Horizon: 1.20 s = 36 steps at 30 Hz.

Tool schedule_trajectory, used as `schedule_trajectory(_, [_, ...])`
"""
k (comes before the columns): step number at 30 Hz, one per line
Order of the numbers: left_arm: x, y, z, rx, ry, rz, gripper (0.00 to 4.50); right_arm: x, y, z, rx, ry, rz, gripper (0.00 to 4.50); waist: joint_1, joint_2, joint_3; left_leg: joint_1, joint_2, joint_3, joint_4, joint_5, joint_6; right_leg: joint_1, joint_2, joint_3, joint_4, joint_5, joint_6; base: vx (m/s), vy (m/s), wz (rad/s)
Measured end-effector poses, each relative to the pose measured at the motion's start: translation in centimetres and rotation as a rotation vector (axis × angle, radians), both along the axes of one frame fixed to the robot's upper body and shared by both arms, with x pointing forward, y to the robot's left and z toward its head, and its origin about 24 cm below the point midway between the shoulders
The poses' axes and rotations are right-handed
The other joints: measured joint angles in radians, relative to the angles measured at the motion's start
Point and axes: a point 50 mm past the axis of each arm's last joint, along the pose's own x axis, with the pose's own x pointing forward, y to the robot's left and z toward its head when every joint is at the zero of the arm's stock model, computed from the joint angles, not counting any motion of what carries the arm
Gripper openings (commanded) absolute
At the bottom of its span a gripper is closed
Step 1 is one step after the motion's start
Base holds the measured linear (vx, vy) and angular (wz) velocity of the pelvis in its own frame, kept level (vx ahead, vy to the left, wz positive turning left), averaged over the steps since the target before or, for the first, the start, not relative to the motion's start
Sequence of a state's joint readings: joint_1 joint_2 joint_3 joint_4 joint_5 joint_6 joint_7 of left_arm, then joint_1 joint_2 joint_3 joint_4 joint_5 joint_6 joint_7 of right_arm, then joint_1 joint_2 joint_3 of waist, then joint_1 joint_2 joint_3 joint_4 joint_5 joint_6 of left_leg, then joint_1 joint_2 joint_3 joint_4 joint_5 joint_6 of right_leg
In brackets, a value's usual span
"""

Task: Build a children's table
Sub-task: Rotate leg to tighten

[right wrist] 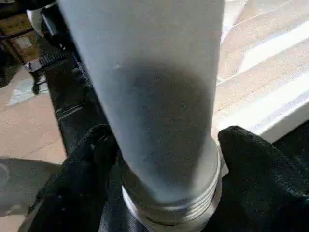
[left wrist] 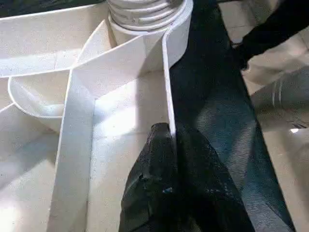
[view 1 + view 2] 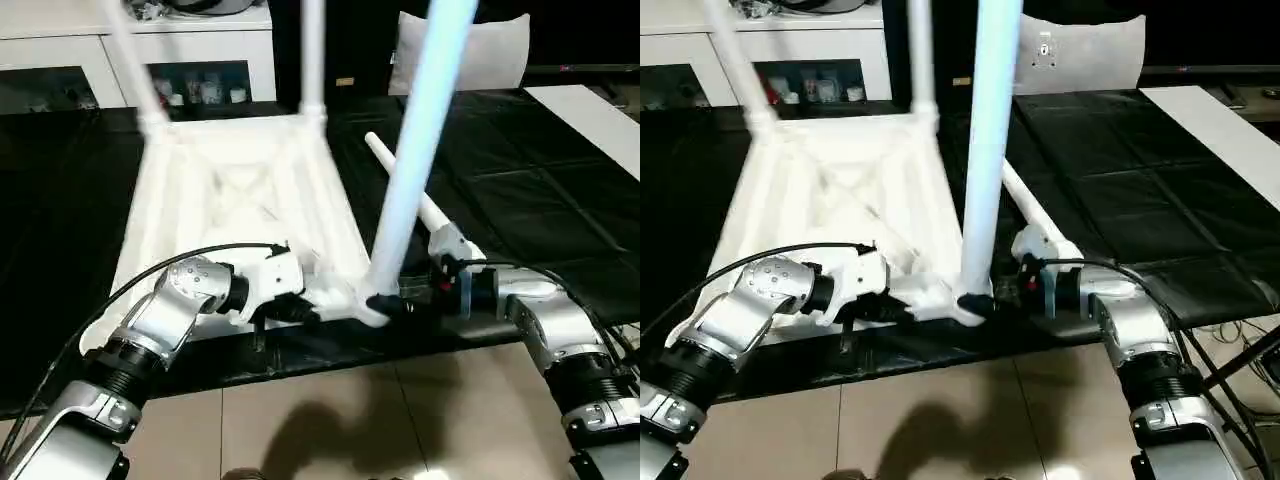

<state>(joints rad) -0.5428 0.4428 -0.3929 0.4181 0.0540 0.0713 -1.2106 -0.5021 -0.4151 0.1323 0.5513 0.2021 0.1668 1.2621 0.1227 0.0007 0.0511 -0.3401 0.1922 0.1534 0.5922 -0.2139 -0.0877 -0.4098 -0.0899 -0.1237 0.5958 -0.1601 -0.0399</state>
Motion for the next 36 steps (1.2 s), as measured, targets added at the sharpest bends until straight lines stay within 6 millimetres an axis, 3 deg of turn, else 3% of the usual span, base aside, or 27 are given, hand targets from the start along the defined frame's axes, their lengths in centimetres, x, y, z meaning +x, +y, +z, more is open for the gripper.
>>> schedule_trajectory(7, [-0.1,-0.1,0.0,0.002,0.001,-0.018,0.00,-0.2,-0.1,-0.2,-0.009,0.033,0.020,2.79,0.001,-0.001,0.000,0.000,0.000,0.000,0.000,0.000,0.000,0.000,0.000,0.000,0.000,0.000,0.000,0.000,0.000,0.00])
schedule_trajectory(17, [-0.1,0.0,0.0,-0.011,0.024,0.000,0.00,-0.3,0.1,-0.2,-0.004,0.043,0.015,2.67,0.000,-0.001,-0.001,0.000,0.000,0.000,0.000,0.000,0.000,0.000,0.000,0.000,0.000,0.000,0.001,0.000,0.000,0.00])
schedule_trajectory(20, [0.0,0.1,-0.2,-0.027,0.044,0.109,0.00,0.2,1.4,-0.8,0.024,0.025,-0.083,2.67,-0.014,-0.002,-0.001,0.006,0.001,0.001,0.000,-0.002,-0.005,0.003,0.000,0.000,0.001,-0.001,0.001,0.000,0.000,0.00])
schedule_trajectory(22, [0.5,-0.1,-0.4,-0.035,0.042,0.220,0.00,1.1,2.3,-1.3,0.037,0.011,-0.211,2.67,-0.034,-0.001,-0.001,0.008,0.001,0.000,0.000,0.000,-0.010,0.004,0.000,0.000,0.001,-0.003,0.005,0.000,0.000,0.00])
schedule_trajectory(27, [1.2,-2.9,-1.0,-0.113,0.064,0.458,0.00,3.4,3.5,-1.6,0.058,0.021,-0.527,2.66,-0.074,-0.002,-0.001,0.009,0.000,-0.001,0.003,0.001,-0.010,0.005,0.000,0.000,-0.003,-0.003,0.005,-0.020,0.001,-0.02])
schedule_trajectory(31, [1.9,-5.1,-1.0,-0.121,0.044,0.574,0.00,4.7,4.3,-1.4,0.034,0.024,-0.695,2.66,-0.079,0.000,-0.002,0.008,0.000,-0.001,0.004,0.002,-0.009,0.005,0.000,0.000,-0.003,-0.003,0.005,0.000,0.000,0.00])
schedule_trajectory(35, [2.1,-5.7,-0.9,-0.128,0.027,0.618,0.00,5.1,4.4,-1.4,0.020,0.002,-0.735,2.66,-0.077,0.002,-0.003,0.007,0.000,-0.001,0.003,0.001,-0.007,0.006,0.000,0.000,-0.003,-0.002,0.006,0.000,0.000,0.00])
schedule_trajectory(36, [2.2,-5.7,-0.8,-0.128,0.023,0.622,0.00,5.1,4.4,-1.4,0.028,0.004,-0.740,3.01,-0.077,0.003,-0.004,0.007,0.000,-0.001,0.002,0.000,-0.007,0.006,0.000,0.000,-0.003,-0.002,0.006,0.000,0.000,0.00])
